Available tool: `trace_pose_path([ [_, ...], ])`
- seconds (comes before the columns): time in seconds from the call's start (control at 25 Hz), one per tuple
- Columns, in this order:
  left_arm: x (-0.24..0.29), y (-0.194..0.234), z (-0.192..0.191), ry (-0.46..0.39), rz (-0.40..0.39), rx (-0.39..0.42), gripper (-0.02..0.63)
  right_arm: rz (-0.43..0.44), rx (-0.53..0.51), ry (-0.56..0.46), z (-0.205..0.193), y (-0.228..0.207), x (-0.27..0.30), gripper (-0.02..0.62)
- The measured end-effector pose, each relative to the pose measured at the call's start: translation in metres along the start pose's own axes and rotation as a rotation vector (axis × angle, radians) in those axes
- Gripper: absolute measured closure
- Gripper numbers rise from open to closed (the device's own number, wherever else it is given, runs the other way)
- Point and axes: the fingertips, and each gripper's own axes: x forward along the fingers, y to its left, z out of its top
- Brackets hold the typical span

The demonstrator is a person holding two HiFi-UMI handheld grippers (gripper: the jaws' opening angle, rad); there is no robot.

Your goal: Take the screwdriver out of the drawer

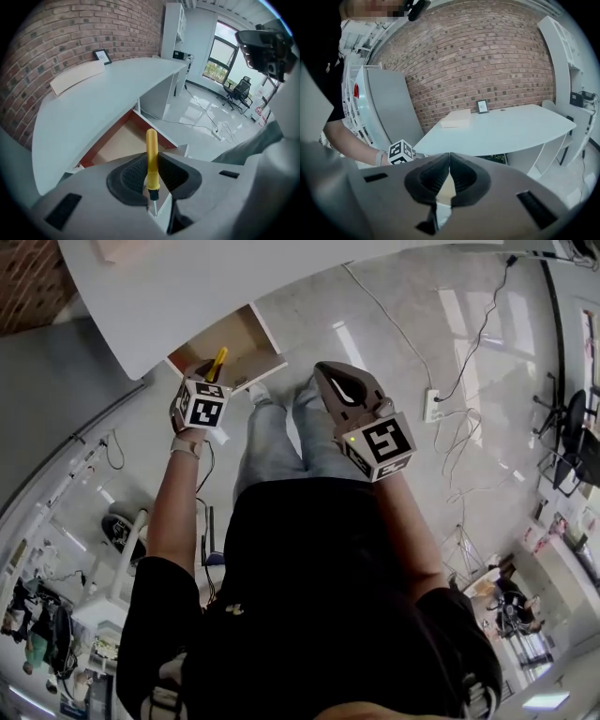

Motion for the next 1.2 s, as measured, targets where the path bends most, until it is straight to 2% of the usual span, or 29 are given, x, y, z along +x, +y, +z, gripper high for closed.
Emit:
trace_pose_path([
  [0.36, -0.081, -0.001, 0.033, -0.161, 0.047, -0.121, 0.532, 0.051, -0.076, -0.067, 0.048, 0.016, 0.002, 0.583],
  [0.8, -0.207, 0.011, 0.092, -0.445, 0.183, -0.184, 0.532, 0.092, -0.151, -0.157, 0.113, 0.035, -0.006, 0.583],
  [1.04, -0.265, 0.022, 0.104, -0.58, 0.25, -0.257, 0.532, 0.151, -0.191, -0.219, 0.145, 0.054, -0.012, 0.583],
  [1.2, -0.304, 0.025, 0.115, -0.661, 0.29, -0.271, 0.532, 0.185, -0.217, -0.246, 0.164, 0.064, -0.016, 0.583],
])
